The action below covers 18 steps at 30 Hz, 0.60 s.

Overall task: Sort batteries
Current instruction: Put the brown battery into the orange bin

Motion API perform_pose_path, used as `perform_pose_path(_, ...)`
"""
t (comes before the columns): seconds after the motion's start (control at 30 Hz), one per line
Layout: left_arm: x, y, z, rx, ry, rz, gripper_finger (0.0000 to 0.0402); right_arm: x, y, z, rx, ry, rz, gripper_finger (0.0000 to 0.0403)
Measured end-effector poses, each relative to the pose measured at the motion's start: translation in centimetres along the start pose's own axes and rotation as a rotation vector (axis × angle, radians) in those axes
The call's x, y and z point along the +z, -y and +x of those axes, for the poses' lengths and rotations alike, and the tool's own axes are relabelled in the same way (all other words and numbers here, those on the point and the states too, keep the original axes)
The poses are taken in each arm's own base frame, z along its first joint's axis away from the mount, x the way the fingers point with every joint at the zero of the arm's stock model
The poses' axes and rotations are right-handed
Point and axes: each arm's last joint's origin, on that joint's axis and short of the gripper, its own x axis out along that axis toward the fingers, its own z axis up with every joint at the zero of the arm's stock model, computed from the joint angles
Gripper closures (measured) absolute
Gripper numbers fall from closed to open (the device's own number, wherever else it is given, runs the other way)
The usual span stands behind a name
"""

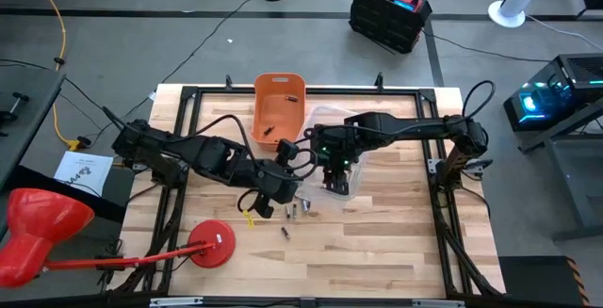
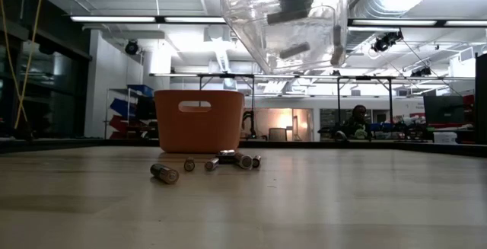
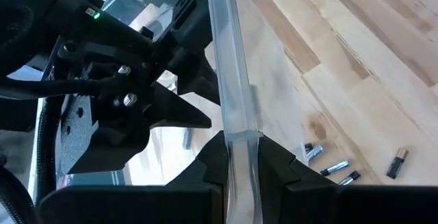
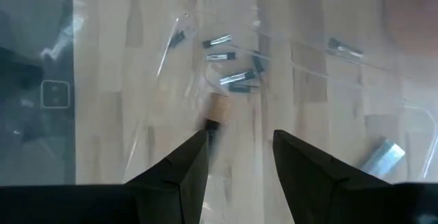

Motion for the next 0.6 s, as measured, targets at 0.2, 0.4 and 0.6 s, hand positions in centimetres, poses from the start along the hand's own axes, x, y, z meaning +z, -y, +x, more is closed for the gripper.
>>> perform_pose_path(0.2,0.2,0.2,-0.2,0.089,-0.027,0.08,0.0373,-0.2,1.1,1.8,-0.226,-0.099,-0.071,0.0245)
perform_pose_path(0.4,0.2,0.6,-0.1,0.124,-0.069,0.147,0.0373,0.6,3.6,3.4,-0.262,-0.124,-0.071,0.0246)
perform_pose_path(0.6,0.3,1.1,-0.3,0.151,-0.095,0.146,0.0373,0.6,4.0,3.6,-0.292,-0.131,-0.064,0.0336)
